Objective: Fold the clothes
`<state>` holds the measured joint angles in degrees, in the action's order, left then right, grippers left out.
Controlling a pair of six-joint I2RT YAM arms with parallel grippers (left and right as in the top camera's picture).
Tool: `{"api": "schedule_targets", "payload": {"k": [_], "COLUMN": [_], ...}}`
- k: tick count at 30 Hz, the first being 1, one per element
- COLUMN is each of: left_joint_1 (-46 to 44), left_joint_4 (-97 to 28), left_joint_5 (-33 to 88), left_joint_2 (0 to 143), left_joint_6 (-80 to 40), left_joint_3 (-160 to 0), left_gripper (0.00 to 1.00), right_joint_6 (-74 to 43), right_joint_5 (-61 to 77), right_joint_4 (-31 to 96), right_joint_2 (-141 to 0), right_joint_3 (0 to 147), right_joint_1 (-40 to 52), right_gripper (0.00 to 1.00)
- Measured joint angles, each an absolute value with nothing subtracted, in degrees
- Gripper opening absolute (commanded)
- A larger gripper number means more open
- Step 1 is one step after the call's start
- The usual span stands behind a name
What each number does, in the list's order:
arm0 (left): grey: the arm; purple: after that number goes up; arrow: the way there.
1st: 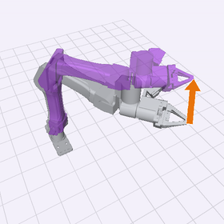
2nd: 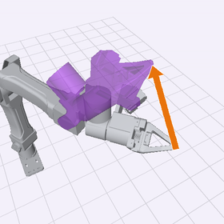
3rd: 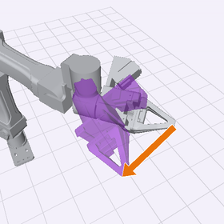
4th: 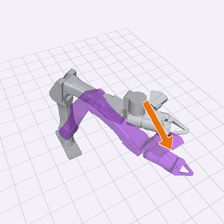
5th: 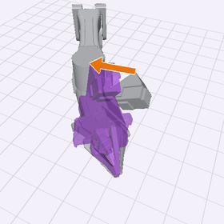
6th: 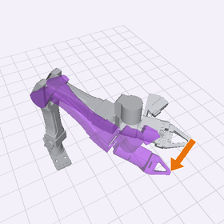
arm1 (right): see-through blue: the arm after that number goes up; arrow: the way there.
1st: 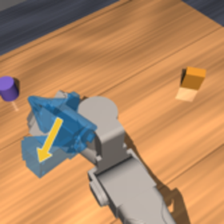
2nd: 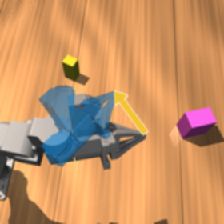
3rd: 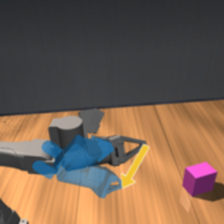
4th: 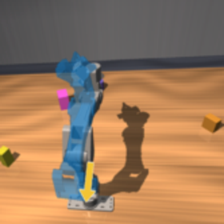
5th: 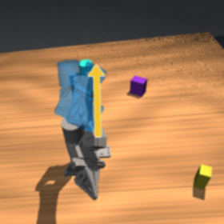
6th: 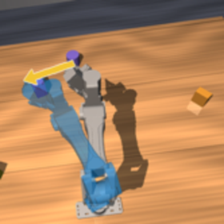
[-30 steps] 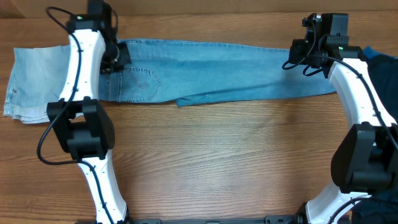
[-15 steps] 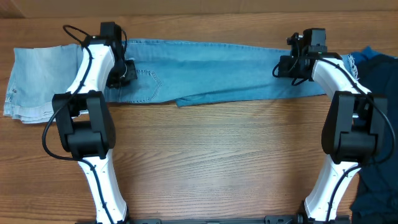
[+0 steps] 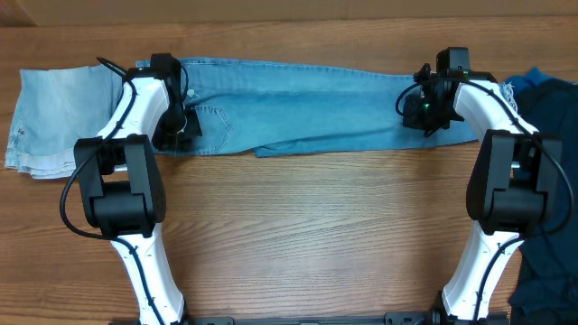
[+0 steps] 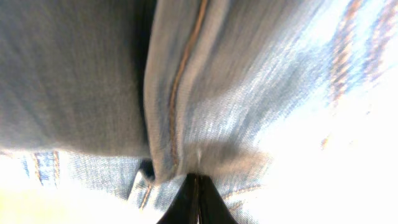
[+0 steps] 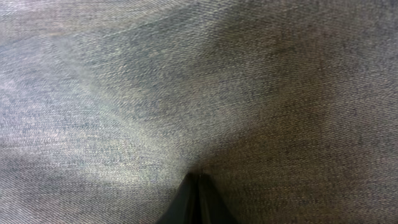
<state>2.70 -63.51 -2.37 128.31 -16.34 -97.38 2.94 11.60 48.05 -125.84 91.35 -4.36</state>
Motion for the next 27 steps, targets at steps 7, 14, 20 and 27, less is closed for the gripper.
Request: {"api": "schedule_targets", "payload": {"k": [7,14,20,27], "left_joint_1": [2.37,-2.61,-2.90,-2.92], "left_joint_4": [-72.90,-67.46,-55.79,-48.29], "left_joint_5": [-2.85,-5.69,-6.72,-2.02], "left_joint_2": [128.68,113.58,103.39,108.47], "left_joint_6": [-19.16,-18.52,-0.32,28.80], "left_joint_3": [-96.25,-93.80,-94.54,-94.52], "left_gripper": [0.04,0.46,0.91,0.92], "right_joint_6": [1.28,-2.22,-3.01,-3.01], "right_joint_5": [12.40,12.60,11.97,11.00], "right_joint_4": [54.02,56.60,57.06,67.99], "right_joint_2": [-125.64,-124.90,-124.86,-124.99], "right_joint_3": [91.64,90.94,92.23,106.30], "right_joint_1": [-4.36,-4.36,-4.12,-4.14], "right_gripper": [0.04,0.04,0.24,0.48]}}
